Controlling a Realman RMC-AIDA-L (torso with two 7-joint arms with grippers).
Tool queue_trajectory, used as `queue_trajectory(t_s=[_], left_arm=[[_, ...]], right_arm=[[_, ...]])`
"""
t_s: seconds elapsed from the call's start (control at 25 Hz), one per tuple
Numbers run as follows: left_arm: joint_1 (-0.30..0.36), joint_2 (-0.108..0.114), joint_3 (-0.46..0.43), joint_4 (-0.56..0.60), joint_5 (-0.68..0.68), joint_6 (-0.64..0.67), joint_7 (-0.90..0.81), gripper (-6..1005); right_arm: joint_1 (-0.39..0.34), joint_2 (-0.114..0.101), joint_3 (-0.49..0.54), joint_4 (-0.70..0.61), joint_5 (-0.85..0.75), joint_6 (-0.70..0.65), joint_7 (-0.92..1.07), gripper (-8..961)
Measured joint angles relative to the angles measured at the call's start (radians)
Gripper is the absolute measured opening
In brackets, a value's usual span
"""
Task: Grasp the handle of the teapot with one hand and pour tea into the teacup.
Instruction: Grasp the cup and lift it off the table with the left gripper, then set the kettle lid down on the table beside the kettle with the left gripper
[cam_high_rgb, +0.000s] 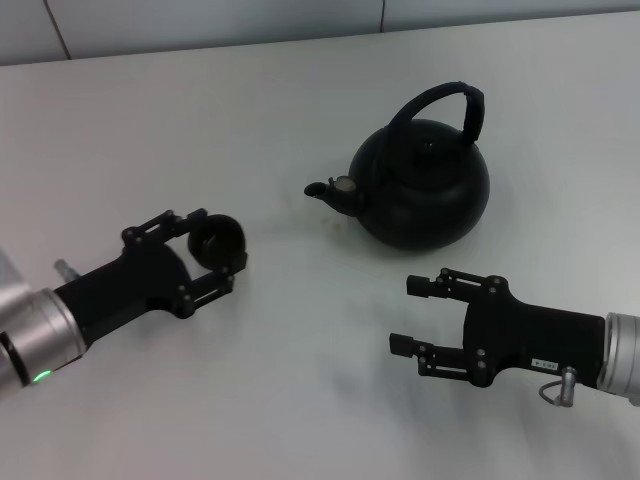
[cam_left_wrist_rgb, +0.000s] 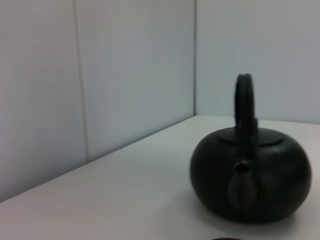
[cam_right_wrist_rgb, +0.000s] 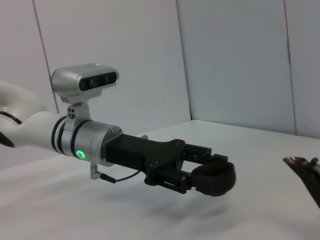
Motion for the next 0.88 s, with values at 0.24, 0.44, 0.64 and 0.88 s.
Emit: queue_trajectory(t_s=[0.24,0.44,0.64,0.88], left_arm=[[-0.047,-0.004,0.021,-0.047,0.001,-0.040,0.002,709],[-0.072,-0.006,0.033,-0.086,0.002,-0.083,0.045,711],[-0.083,-0.006,0.034,-0.103,0.002,-0.099,0.053,714],[-0.090,-0.006,0.028,-0.109,0.002,-0.127,0.054,717]], right_arm=[[-0.011,0.000,0.000,0.000,0.001,-0.005,0.000,738],[-0.017,-0.001,0.002,0.000,0.001,-0.011,0.000,738],[-0.020,-0.001,0.002,0.000,0.001,-0.013,0.000,738],[-0.020,-0.002,0.001,0.000,0.001,-0.013,0.000,737]])
